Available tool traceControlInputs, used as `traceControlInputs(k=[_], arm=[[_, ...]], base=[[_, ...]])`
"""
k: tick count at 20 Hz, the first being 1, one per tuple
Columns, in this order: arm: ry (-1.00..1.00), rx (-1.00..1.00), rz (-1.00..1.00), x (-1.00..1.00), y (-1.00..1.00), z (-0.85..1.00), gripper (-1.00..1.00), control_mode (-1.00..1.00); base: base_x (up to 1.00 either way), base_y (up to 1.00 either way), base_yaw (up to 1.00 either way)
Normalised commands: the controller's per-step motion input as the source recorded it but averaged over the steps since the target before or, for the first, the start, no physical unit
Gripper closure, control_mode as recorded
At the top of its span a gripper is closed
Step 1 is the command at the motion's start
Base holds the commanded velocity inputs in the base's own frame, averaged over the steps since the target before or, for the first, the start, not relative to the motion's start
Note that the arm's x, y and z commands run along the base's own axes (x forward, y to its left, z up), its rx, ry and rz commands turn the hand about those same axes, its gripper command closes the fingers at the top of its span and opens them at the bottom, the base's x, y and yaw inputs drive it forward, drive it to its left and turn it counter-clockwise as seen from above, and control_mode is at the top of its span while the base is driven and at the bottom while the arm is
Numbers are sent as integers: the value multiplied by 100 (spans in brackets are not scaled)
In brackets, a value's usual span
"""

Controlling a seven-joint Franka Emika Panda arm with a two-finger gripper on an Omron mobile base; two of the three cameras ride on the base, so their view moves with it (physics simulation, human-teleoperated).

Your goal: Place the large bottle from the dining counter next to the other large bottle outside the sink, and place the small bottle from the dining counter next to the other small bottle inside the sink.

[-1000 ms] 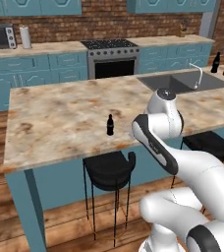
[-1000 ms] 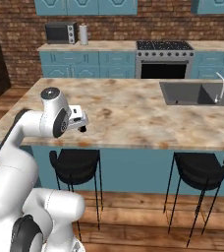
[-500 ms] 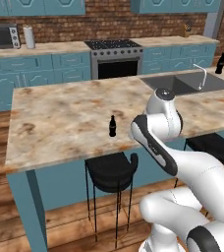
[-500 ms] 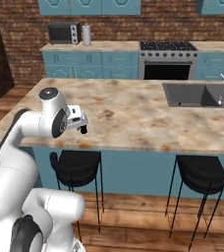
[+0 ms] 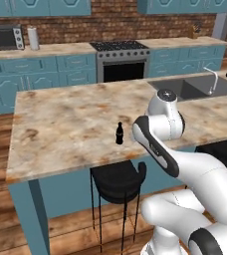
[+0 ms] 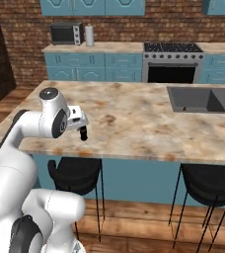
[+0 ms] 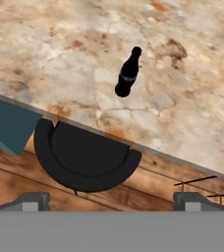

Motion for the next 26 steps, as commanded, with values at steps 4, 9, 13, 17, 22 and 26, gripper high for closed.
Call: traceControlInputs(k=[4,9,13,17,22,26], arm=[[0,0,0,0,0,0,-100,100],[0,0,0,0,0,0,-100,100],[0,0,0,0,0,0,-100,100],[0,0,0,0,0,0,-100,100],[0,0,0,0,0,0,-100,100],[0,0,0,0,0,0,-100,100]], base=[[28,0,4],[34,0,4],[26,0,3],[17,0,3],[21,0,2],[16,0,2]])
